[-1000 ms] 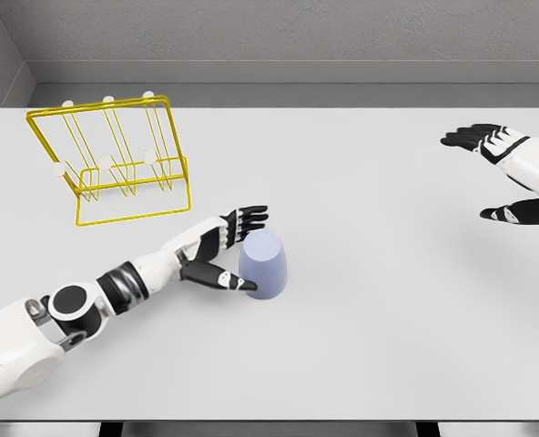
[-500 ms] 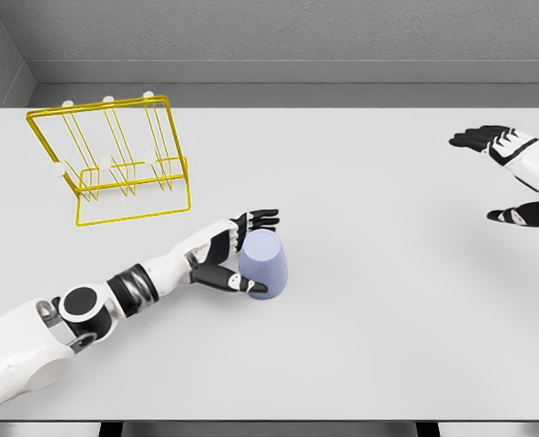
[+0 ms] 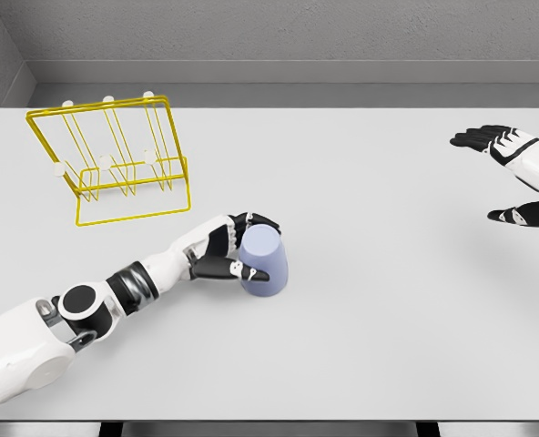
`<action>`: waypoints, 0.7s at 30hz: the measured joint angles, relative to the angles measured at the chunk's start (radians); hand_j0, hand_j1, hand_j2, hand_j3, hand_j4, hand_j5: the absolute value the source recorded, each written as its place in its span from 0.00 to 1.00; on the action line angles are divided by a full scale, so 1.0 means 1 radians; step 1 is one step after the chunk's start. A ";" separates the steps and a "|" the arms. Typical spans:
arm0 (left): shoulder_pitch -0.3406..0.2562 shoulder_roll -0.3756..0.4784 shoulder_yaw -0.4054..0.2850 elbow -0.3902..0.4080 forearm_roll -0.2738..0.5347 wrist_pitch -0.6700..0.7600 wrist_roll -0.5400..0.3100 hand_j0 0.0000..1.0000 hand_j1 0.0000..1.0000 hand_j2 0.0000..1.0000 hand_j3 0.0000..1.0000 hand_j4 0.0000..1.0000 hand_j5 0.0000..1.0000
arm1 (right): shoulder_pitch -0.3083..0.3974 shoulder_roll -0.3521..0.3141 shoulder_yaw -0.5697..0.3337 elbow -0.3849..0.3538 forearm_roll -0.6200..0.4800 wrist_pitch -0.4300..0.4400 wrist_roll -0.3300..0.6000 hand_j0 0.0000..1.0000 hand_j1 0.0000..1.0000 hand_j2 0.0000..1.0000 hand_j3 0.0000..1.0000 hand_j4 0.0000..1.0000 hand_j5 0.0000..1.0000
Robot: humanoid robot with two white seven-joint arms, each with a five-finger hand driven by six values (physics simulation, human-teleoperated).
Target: Place the cup on the cup holder with both arms
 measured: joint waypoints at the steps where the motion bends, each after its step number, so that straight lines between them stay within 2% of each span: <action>1: -0.008 0.002 0.001 -0.002 0.001 0.000 0.000 0.59 0.59 0.59 0.59 0.59 0.59 | 0.000 0.000 0.000 0.000 0.000 0.000 0.000 1.00 1.00 1.00 1.00 1.00 1.00; 7: -0.049 0.025 0.016 -0.018 0.024 -0.002 0.001 0.59 0.59 0.59 0.59 0.59 0.59 | 0.000 0.000 0.000 0.000 0.000 0.000 0.000 1.00 1.00 1.00 1.00 1.00 1.00; 13: -0.081 0.094 0.020 -0.061 0.033 -0.003 0.001 0.60 0.60 0.60 0.60 0.60 0.60 | 0.000 0.000 0.000 0.000 0.000 0.000 0.000 1.00 1.00 1.00 1.00 1.00 1.00; 21: -0.084 0.169 0.043 -0.135 0.046 -0.015 0.003 0.59 0.59 0.59 0.59 0.59 0.59 | 0.000 0.000 0.000 -0.001 0.000 0.000 0.000 1.00 1.00 1.00 1.00 1.00 1.00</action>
